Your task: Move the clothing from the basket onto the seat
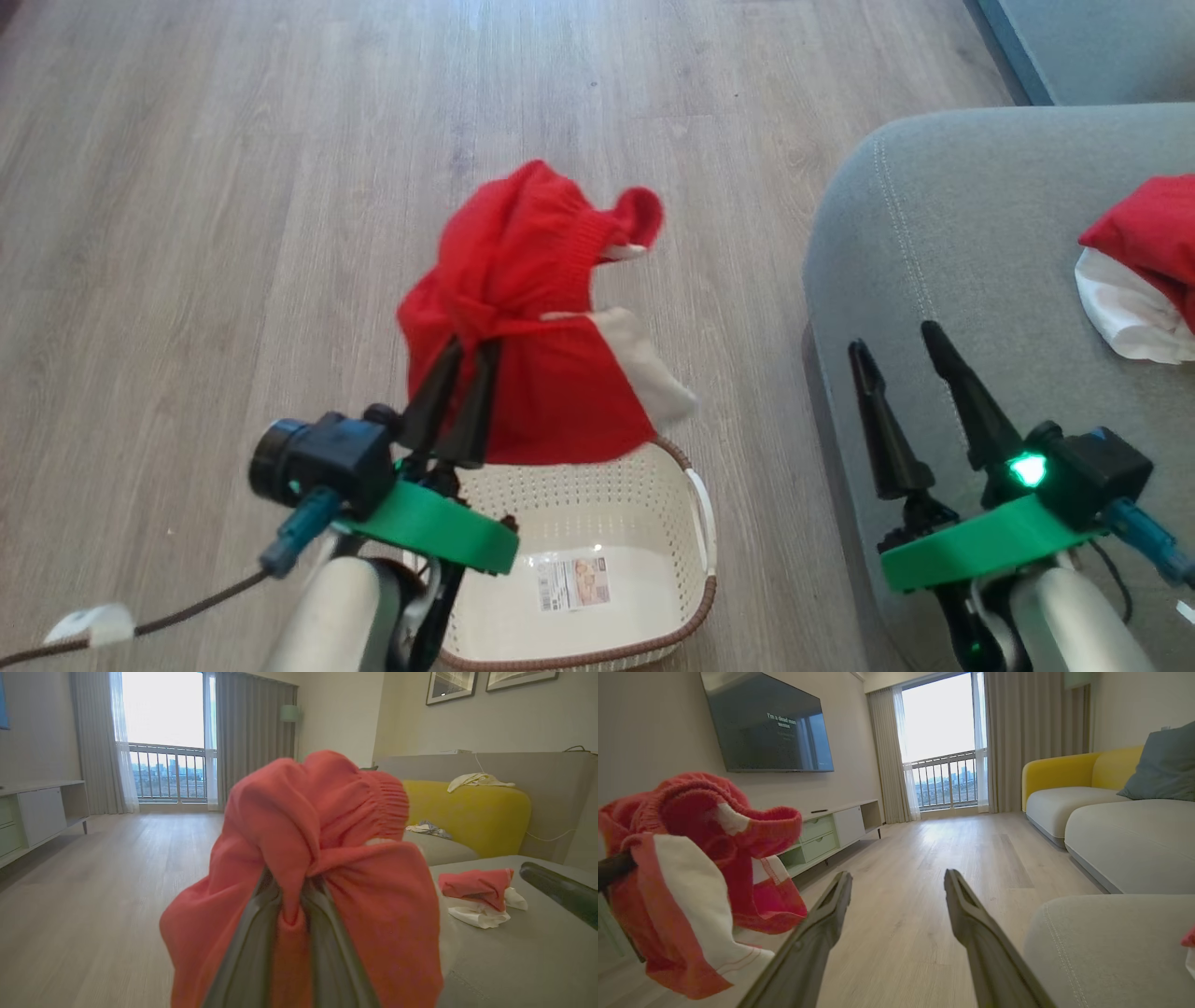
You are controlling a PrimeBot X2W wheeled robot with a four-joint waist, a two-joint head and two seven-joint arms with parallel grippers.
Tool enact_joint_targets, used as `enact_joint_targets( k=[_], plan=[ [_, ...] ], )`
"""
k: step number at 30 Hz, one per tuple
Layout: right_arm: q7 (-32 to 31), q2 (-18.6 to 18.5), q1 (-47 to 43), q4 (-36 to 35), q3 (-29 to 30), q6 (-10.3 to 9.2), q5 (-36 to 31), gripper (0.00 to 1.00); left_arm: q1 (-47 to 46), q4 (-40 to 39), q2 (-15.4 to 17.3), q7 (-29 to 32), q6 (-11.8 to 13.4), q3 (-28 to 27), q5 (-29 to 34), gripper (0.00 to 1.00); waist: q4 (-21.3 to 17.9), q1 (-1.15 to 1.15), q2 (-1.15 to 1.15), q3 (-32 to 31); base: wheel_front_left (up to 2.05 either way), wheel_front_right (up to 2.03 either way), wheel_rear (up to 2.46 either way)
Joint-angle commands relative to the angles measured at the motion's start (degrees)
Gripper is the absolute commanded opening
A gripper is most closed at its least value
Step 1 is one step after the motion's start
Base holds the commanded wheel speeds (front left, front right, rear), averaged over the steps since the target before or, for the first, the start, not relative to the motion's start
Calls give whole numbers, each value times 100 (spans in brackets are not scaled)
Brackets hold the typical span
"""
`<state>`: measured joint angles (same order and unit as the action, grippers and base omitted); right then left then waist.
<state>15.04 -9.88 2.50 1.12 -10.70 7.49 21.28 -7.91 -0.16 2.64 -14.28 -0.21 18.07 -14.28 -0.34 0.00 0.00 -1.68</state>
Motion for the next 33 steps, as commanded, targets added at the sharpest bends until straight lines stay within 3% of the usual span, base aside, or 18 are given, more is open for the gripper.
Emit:
enact_joint_targets(
  k=[1,8,10,15,33],
  plan=[
    [-4,-116,116,-238,-142,0,41,100,-339,-161,24,-72,-22,-155,66,0,-4,0,0,2,0,0,0],
    [-4,-542,187,-787,-1096,0,464,100,-404,16,24,-72,-198,149,173,0,-32,0,0,24,0,0,0],
    [-4,-785,294,-931,-1529,0,437,100,-438,54,24,-72,-250,282,169,0,-38,0,0,33,0,0,0],
    [-4,-966,539,-780,-2041,0,100,100,-483,33,24,-72,-300,567,162,0,-42,0,0,37,0,0,0],
    [-4,-949,1158,-70,-2656,0,-342,100,-783,378,24,-72,-518,1792,79,0,102,0,0,82,0,0,0]
  ],
)
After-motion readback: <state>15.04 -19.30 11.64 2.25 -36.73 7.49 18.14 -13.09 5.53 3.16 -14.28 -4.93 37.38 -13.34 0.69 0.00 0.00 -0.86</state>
